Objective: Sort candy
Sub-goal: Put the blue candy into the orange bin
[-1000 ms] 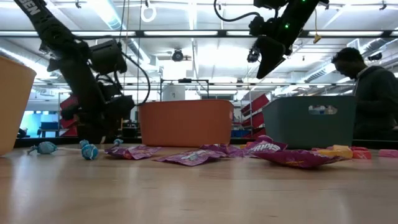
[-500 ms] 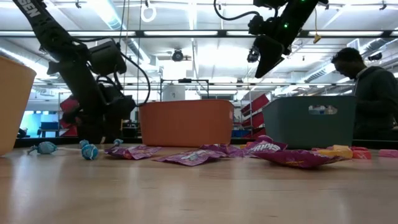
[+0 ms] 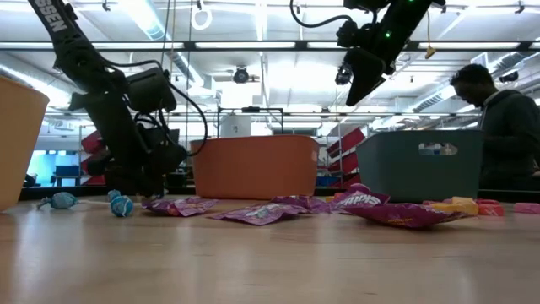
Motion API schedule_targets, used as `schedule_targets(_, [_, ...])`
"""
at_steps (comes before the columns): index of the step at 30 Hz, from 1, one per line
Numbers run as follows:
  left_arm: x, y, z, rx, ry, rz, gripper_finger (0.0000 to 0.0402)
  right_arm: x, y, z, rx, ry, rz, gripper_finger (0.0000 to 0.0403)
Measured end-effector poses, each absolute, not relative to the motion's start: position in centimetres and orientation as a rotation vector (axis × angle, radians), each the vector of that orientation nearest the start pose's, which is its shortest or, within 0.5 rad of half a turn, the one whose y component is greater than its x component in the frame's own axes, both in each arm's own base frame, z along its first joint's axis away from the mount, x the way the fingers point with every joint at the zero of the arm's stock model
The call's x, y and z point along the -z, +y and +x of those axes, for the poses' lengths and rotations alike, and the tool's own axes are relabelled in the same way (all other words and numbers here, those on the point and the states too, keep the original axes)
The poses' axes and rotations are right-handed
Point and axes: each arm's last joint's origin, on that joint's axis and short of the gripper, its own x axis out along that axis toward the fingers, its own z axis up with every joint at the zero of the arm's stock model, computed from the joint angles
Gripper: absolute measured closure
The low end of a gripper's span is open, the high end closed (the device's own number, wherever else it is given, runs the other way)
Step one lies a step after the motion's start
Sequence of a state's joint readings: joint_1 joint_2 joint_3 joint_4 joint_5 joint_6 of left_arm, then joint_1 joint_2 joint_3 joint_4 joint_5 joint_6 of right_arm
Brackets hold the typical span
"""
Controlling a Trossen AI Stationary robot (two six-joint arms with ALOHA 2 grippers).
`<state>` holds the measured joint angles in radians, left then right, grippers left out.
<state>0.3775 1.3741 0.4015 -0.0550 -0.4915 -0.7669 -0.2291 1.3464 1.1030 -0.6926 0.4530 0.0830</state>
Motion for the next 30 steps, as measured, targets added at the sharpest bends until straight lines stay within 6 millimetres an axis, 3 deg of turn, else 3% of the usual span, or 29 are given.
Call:
schedule_targets(8, [-11.2, 8.7, 18.4, -1.148, 0.730, -0.594, 0.0280, -28.5, -7.3, 25.9, 0.669, 0.919, -0.032, 0.0315])
schedule_targets(16, [-11.1, 8.6, 18.3, -1.105, 0.763, -0.630, 0.0392, -28.5, -7.3, 25.9, 0.669, 0.916, -0.032, 0.0315])
schedule_targets(23, [-11.5, 8.3, 18.0, -1.070, 0.791, -0.658, 0.0399, -28.5, -7.3, 25.9, 0.669, 0.916, -0.032, 0.0315])
schedule_targets(30, [-13.5, 7.4, 17.4, -1.020, 0.892, -0.701, 0.0401, -28.5, -7.4, 26.0, 0.669, 0.915, -0.031, 0.0315])
